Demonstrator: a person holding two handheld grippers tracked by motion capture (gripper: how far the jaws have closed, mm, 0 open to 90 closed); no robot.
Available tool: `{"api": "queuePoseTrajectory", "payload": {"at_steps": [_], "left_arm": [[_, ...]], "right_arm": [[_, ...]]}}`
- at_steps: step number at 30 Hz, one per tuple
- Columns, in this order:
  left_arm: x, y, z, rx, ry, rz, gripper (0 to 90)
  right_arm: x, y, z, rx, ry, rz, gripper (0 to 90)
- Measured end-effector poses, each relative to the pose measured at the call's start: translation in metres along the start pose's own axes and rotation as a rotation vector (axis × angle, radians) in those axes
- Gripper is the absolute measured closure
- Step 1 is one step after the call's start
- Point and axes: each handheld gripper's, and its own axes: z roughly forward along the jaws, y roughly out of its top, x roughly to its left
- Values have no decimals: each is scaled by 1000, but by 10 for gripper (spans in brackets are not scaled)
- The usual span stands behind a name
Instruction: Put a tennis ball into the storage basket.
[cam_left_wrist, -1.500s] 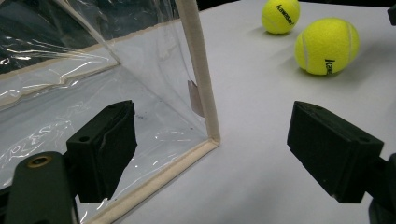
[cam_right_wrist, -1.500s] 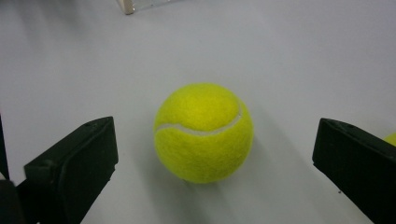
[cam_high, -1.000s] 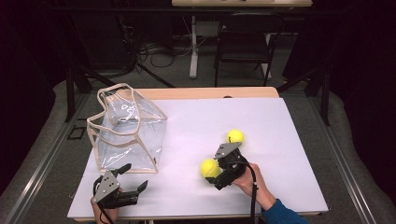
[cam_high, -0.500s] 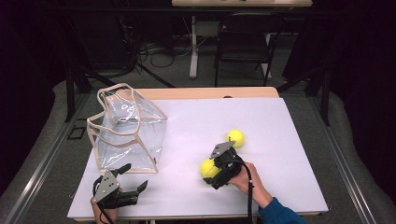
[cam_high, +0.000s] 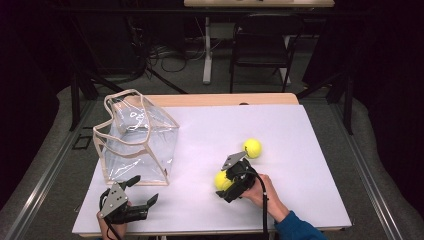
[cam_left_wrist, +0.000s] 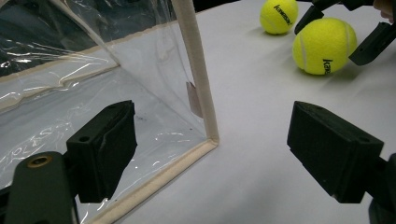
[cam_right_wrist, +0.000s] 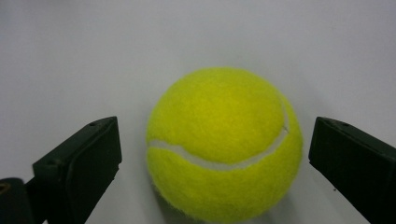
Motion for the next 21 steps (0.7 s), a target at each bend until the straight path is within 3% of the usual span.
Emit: {"api": "queuePoseTrajectory", "payload": {"at_steps": [12,21], "left_arm": [[0,0,0,-2,0,-1,160],[0,0,0,-5,-1,0,160]], "right_arm": [[-3,-1,6,54,-6,15,221],[-3,-1,6,45,6,3,248]]}}
